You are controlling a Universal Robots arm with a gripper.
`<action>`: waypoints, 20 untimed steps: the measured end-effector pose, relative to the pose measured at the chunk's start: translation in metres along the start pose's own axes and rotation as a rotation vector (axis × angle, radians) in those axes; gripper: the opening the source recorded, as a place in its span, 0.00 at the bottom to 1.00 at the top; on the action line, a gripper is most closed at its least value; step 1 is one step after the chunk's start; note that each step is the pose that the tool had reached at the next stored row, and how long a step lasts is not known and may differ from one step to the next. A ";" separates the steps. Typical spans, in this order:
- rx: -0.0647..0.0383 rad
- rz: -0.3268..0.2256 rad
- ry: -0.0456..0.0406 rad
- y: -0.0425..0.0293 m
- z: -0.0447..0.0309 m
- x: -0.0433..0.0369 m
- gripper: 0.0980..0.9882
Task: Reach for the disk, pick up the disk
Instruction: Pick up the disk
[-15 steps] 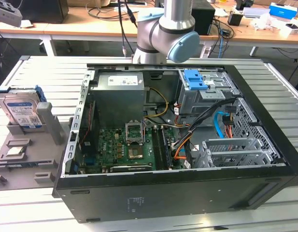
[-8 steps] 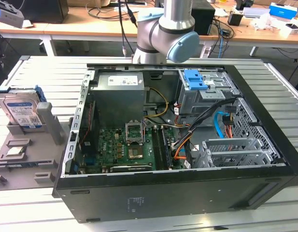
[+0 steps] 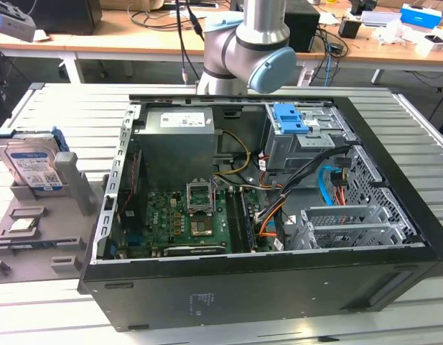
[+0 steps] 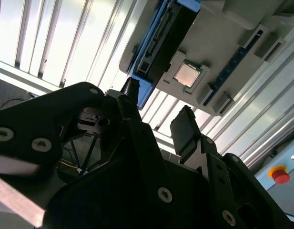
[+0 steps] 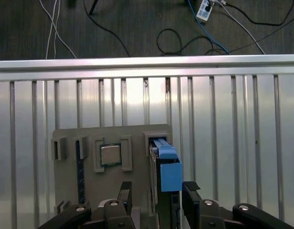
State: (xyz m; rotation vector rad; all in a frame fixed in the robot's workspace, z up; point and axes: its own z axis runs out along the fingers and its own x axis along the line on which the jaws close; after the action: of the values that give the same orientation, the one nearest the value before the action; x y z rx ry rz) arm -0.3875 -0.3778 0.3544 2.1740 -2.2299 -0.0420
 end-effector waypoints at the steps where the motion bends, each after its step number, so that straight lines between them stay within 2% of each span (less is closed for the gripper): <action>1: 0.000 0.000 0.0000 0.0000 0.0002 0.0000 0.50; 20: 0.000 0.000 0.0000 -0.0005 0.0140 0.0000 0.50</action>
State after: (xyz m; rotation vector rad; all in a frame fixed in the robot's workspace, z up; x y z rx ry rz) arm -0.3875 -0.3778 0.3404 2.1741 -2.2298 -0.0420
